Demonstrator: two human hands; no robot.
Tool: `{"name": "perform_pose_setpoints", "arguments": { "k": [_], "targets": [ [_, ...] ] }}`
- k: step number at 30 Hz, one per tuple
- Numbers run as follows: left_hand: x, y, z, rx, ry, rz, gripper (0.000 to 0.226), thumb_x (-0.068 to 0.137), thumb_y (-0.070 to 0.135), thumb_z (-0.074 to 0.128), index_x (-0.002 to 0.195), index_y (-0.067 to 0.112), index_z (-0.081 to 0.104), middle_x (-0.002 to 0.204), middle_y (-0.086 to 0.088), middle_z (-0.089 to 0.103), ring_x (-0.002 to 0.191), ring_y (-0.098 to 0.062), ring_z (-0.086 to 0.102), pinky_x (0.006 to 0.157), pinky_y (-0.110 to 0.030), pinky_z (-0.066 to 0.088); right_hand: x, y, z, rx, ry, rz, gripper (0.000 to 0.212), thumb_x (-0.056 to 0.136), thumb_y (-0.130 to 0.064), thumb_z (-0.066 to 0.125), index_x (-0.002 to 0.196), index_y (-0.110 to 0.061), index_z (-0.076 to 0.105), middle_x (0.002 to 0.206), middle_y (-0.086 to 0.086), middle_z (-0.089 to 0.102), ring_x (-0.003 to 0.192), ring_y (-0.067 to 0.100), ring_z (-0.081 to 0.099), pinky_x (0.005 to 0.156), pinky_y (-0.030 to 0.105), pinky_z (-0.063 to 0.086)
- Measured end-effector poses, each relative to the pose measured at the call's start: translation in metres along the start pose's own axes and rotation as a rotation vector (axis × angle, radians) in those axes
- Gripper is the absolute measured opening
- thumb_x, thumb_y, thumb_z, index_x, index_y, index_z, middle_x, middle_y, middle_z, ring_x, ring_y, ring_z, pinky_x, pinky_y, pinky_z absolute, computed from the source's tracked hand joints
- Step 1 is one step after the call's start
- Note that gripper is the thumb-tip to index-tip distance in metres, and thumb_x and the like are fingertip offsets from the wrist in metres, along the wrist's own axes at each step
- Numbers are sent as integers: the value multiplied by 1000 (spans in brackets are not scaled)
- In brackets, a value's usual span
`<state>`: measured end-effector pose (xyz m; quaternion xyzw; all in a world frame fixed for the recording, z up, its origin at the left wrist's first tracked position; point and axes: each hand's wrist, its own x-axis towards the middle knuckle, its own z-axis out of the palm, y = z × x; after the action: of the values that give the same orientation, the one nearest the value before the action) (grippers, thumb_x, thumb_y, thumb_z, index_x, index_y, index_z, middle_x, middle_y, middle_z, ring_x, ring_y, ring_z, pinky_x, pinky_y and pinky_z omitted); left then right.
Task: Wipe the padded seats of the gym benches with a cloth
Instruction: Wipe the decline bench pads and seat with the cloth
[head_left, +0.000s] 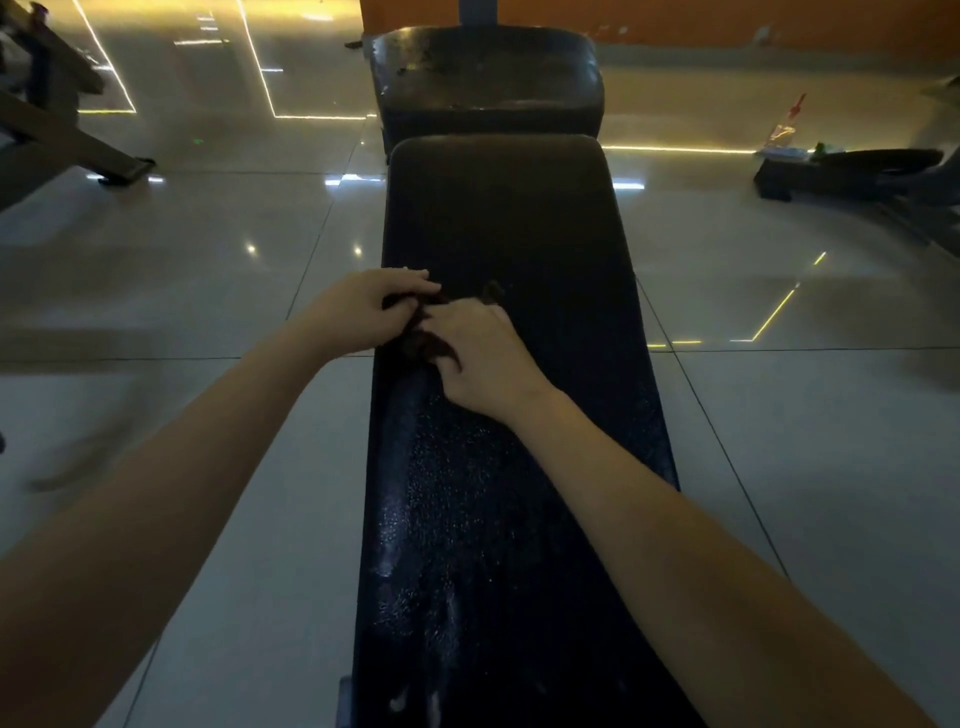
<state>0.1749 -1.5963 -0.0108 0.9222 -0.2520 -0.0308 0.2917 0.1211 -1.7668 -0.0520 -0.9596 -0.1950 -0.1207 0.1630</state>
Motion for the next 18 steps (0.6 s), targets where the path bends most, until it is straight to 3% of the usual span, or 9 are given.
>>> {"name": "perform_pose_setpoints", "arguments": {
  "k": [4,7,10,14,16,18],
  "targets": [
    [3,6,-3,67,-103,-39,39,103,25,45,141,28,51,155,10,35,147,-11,24,121,-43,19,-30,-36,9,95,-73,-128,35,78,-18,65,110,-27,71,115,-6,68,115,22,54,108,48,33],
    [2,9,-2,36,-129,-52,41,102,21,44,142,29,50,158,11,30,148,-8,19,122,-39,15,-79,-81,27,130,-273,-359,36,71,-17,70,104,-31,73,114,-10,69,113,18,55,105,38,30],
    [-4,9,2,50,-137,-66,50,97,13,49,144,31,46,160,10,25,148,-8,16,123,-39,13,-120,-102,44,199,-357,-409,37,67,-18,74,104,-21,74,115,-7,69,113,18,54,104,34,25],
    [-8,12,6,73,-174,-40,60,93,4,47,146,31,43,161,10,20,149,-9,12,123,-39,12,-99,-91,26,152,-398,-534,38,68,-14,72,105,-24,73,114,-7,70,105,21,60,88,33,39],
    [-9,15,2,4,-181,-58,54,94,-1,43,141,25,51,160,7,26,149,-10,17,122,-34,12,-52,-65,16,98,-314,-466,35,73,-14,64,104,-27,73,113,-4,69,100,25,64,82,36,48],
    [-12,22,-3,-132,-150,-101,47,96,-3,39,135,16,57,150,-1,43,142,-16,34,119,-32,23,-4,-34,2,53,-166,-243,41,77,-22,54,114,-22,71,119,6,66,110,30,60,91,44,51]
  ]
}}
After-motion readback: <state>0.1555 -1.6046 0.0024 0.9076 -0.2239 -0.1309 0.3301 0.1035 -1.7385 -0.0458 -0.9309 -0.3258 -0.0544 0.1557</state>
